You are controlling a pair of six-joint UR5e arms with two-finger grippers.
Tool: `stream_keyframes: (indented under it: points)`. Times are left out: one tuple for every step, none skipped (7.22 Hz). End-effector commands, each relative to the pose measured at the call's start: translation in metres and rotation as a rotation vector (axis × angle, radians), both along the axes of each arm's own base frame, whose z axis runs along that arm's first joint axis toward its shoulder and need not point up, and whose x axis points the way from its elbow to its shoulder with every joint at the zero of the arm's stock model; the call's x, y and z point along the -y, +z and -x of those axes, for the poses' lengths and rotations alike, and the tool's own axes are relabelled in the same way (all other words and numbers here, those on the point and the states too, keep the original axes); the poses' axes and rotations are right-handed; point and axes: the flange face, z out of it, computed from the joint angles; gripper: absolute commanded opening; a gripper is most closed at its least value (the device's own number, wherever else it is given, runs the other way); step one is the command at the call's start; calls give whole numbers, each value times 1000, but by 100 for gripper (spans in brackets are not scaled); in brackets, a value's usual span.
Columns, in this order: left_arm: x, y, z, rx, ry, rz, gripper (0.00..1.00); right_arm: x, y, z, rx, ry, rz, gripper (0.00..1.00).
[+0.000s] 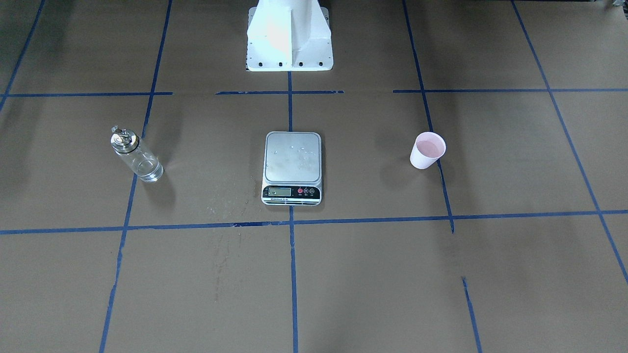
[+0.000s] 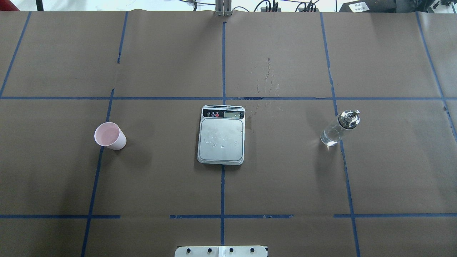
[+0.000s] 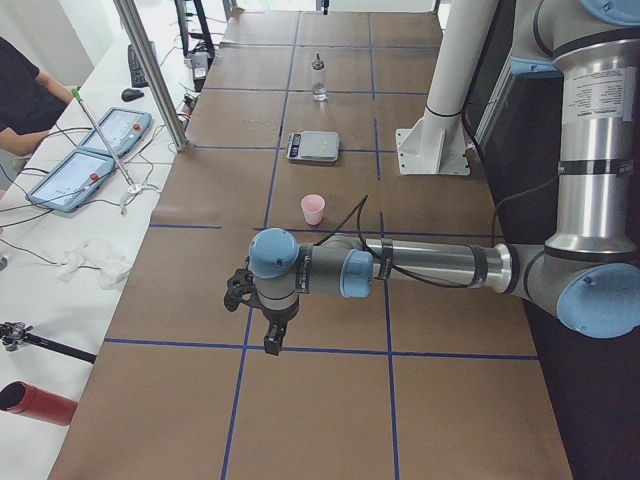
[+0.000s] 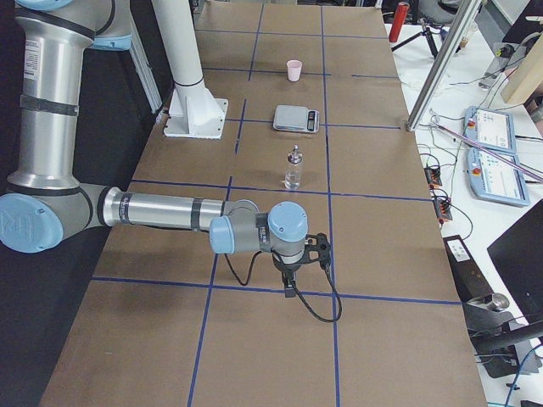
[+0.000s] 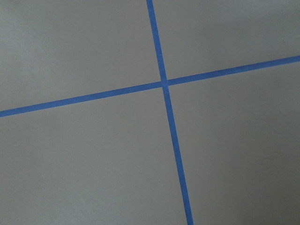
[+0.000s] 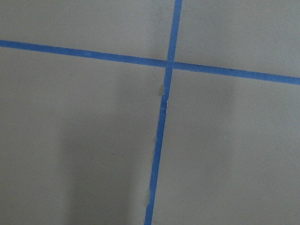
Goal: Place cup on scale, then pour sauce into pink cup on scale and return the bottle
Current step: 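Move the left gripper toward the pink paper cup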
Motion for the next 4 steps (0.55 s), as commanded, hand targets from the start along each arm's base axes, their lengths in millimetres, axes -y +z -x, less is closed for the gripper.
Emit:
stream_keyframes:
  points:
    - [-3, -22, 0, -2, 2, -41, 100, 0, 0, 0, 1, 0, -1, 100]
    - [-4, -31, 0, 0, 2, -40, 100, 0, 0, 0, 1, 1, 0, 100]
    - [-4, -37, 1, 7, 0, -52, 100, 0, 0, 0, 0, 1, 0, 100]
    - [-5, -37, 0, 3, 0, -52, 100, 0, 0, 0, 0, 1, 0, 100]
